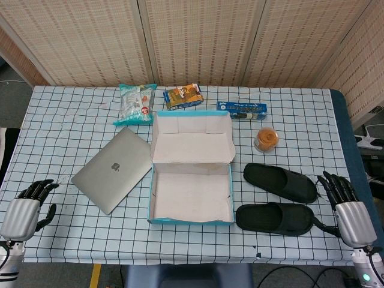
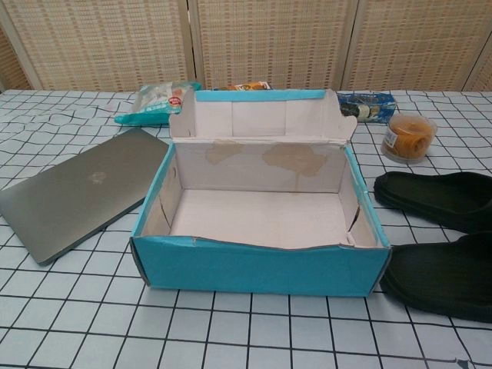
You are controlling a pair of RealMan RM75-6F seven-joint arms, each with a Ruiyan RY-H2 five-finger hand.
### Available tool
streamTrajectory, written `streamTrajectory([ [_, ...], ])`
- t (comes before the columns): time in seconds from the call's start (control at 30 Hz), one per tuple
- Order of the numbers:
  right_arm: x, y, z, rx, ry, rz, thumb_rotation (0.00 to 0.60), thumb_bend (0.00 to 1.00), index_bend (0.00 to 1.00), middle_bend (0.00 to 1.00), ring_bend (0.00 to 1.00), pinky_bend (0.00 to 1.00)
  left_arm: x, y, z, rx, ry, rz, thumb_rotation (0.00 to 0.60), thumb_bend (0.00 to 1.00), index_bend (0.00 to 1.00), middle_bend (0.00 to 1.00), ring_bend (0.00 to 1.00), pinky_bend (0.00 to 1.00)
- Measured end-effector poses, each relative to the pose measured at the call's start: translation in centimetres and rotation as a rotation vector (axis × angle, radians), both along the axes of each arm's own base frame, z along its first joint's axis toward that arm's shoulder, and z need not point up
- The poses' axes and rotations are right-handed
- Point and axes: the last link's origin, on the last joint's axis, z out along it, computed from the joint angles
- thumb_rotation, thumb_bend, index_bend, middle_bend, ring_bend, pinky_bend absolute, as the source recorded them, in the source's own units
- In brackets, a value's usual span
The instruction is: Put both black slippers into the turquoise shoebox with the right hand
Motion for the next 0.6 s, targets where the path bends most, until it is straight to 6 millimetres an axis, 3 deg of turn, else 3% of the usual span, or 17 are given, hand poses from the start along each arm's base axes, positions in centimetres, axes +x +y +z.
streamTrajectory([
  [0.43, -0.15, 0.35, -0.34, 0.089, -0.016, -0.067, 0.6, 0.08, 0.04, 0.0, 0.0, 0.06, -0.09, 0.5, -0.86, -0.052, -0.018, -0.014, 0.6, 0.46, 0.25, 0.19, 0.18, 0.37],
  [0.6, -0.23, 0.47, -0.97, 0.109, 0.022, -0.065, 0.6, 0.08, 0.07, 0.05, 0.0, 0.09, -0.21, 0.6, -1.07, -0.072, -0.019, -0.016, 0.6, 0.46, 0.26, 0.19, 0.18, 0.37],
])
